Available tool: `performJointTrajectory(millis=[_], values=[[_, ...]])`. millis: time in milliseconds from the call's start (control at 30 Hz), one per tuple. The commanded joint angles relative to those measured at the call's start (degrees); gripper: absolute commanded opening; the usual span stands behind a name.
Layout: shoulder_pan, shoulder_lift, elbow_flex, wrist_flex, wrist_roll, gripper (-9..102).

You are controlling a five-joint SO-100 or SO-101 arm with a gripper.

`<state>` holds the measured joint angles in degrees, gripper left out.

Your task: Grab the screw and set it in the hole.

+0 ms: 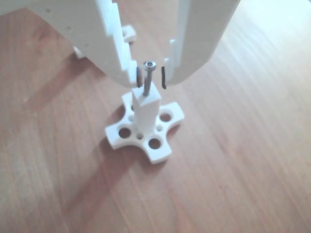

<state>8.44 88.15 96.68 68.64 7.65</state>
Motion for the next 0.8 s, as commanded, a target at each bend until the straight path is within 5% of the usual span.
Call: performJointTrajectory(millis=[0,767], values=[[-0.88,1.41,-5.01,-0.7,0.53,4],[-0.53,1.49,-5.71,-0.44,0.35,-1]])
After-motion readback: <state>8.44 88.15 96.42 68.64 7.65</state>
